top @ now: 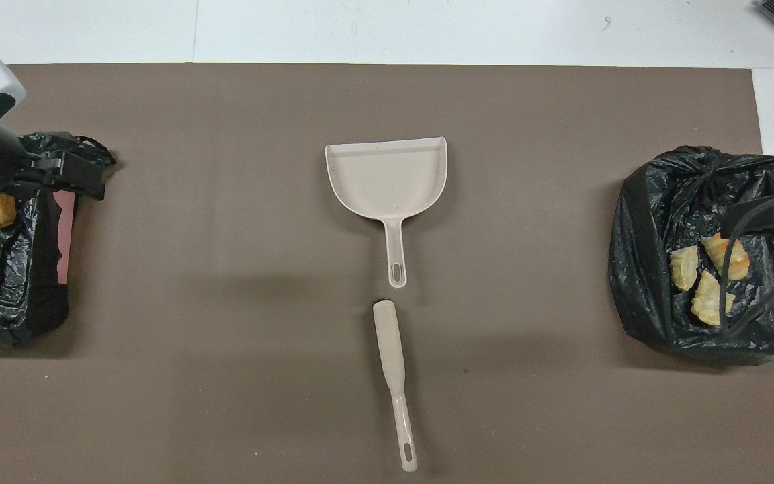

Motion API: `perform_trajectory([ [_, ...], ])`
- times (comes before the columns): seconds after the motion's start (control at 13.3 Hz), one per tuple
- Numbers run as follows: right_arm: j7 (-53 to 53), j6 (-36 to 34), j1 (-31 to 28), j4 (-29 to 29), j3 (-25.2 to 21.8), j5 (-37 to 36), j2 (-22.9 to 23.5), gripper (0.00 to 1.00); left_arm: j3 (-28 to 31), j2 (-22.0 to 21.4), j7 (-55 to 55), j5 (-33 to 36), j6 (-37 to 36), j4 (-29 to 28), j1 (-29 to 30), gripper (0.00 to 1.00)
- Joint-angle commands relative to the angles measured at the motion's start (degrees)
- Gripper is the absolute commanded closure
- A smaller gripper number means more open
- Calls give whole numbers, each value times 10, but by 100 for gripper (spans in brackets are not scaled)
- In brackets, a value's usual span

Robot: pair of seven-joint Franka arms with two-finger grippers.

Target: Sweep and dump trash in bin

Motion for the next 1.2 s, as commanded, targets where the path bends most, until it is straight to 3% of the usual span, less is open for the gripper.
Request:
perform_trajectory([
  [0.0,-13,-8,-8,-4,5,12,-8,0,0,-44,16,9,-20,-40,2,0],
  [0.38,-13,-8,-8,-4,5,12,-8,0,2,-93,18,9,1,-93,3,0],
  [1.13,-13,-8,-9,-4,5,12,-8,0,2,-102,20,9,-40,-66,1,0],
])
